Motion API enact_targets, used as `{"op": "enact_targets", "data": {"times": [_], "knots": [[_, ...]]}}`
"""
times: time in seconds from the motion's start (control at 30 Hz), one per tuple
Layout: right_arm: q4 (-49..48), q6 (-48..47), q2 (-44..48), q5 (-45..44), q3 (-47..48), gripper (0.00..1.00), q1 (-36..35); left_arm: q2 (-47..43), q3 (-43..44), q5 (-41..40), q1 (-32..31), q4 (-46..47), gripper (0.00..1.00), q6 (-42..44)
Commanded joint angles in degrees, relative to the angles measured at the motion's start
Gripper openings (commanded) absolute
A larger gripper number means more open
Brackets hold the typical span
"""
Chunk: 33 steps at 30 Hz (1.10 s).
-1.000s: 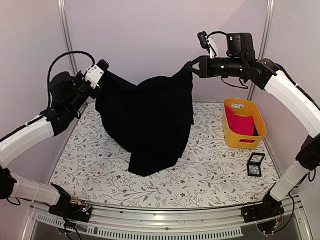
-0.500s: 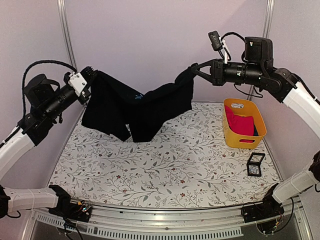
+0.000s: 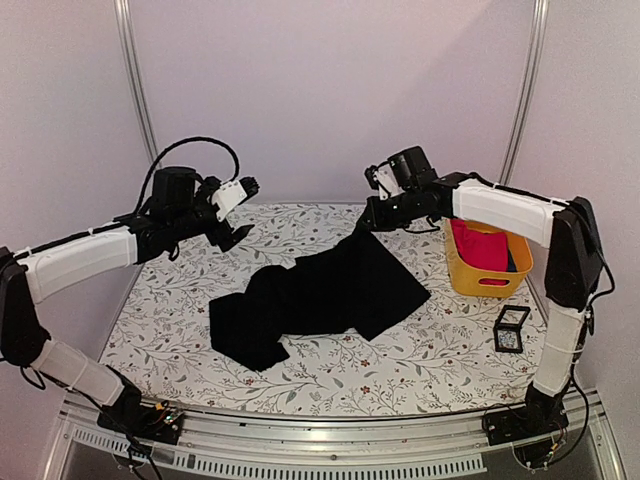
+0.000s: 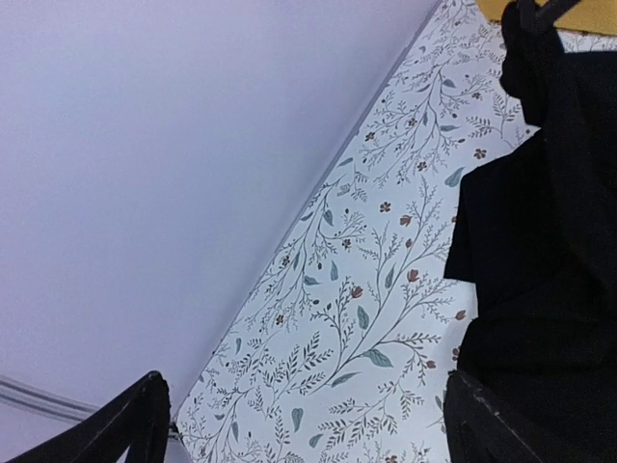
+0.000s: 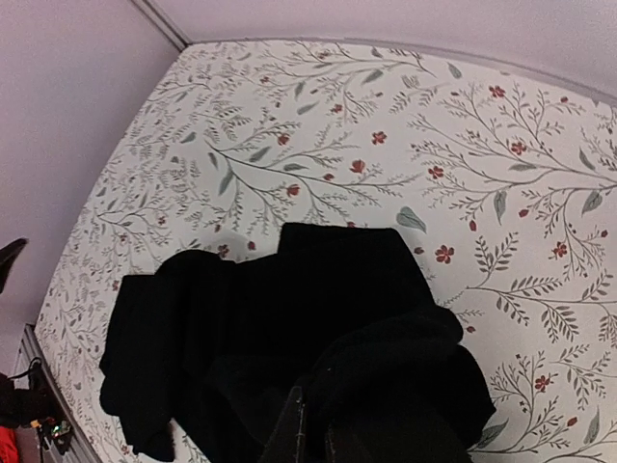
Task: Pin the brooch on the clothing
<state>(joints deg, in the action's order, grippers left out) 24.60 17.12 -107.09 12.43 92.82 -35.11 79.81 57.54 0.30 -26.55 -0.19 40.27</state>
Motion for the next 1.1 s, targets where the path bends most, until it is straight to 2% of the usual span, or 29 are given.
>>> {"op": "enact_targets", "data": {"times": [0.0,0.03,0.07,0.13,0.23,0.33,0.47,0.57,0.7,0.8,1.07], "knots": [[6.5,-0.2,-11.2,-10.4,8.0,0.22,1.5,-7.2,-0.5,-2.0,-7.1,-3.6,0.95,-5.2],[7.6,-0.6,-13.6,-11.7,9.5,0.32,1.9,-8.5,-1.1,-1.4,-9.4,-5.8,0.92,-6.8],[8.8,-0.9,-15.0,-13.2,11.0,0.39,2.1,-9.5,-1.6,-0.2,-11.5,-8.3,0.86,-8.9],[11.1,-1.6,-17.6,-16.2,13.1,0.50,2.2,-10.9,-2.8,3.7,-15.7,-14.4,0.81,-11.8],[13.4,-2.4,-17.4,-20.7,13.1,0.57,2.2,-11.5,-6.4,3.8,-21.7,-19.6,0.73,-15.6],[17.0,-2.7,-14.6,-27.9,10.2,0.63,2.3,-9.3,-9.5,0.5,-26.7,-22.3,0.67,-17.6],[20.4,-1.7,-11.5,-28.2,2.6,0.66,2.2,-4.9,-11.9,-2.2,-29.8,-22.6,0.67,-20.5],[20.1,-0.4,-10.5,-24.0,-4.8,0.69,2.2,-3.0,-12.3,0.4,-30.0,-22.9,0.73,-23.6],[18.2,0.6,-11.1,-20.8,-9.3,0.70,2.2,-2.3,-14.2,-0.1,-29.9,-21.0,0.80,-25.3],[17.6,1.1,-11.8,-18.4,-10.5,0.68,1.5,-1.4,-14.9,-0.1,-29.5,-20.5,0.78,-27.1],[22.4,2.5,-11.5,-20.3,-13.6,0.64,-1.2,1.7,-13.9,1.5,-29.4,-22.1,0.75,-30.8]]}}
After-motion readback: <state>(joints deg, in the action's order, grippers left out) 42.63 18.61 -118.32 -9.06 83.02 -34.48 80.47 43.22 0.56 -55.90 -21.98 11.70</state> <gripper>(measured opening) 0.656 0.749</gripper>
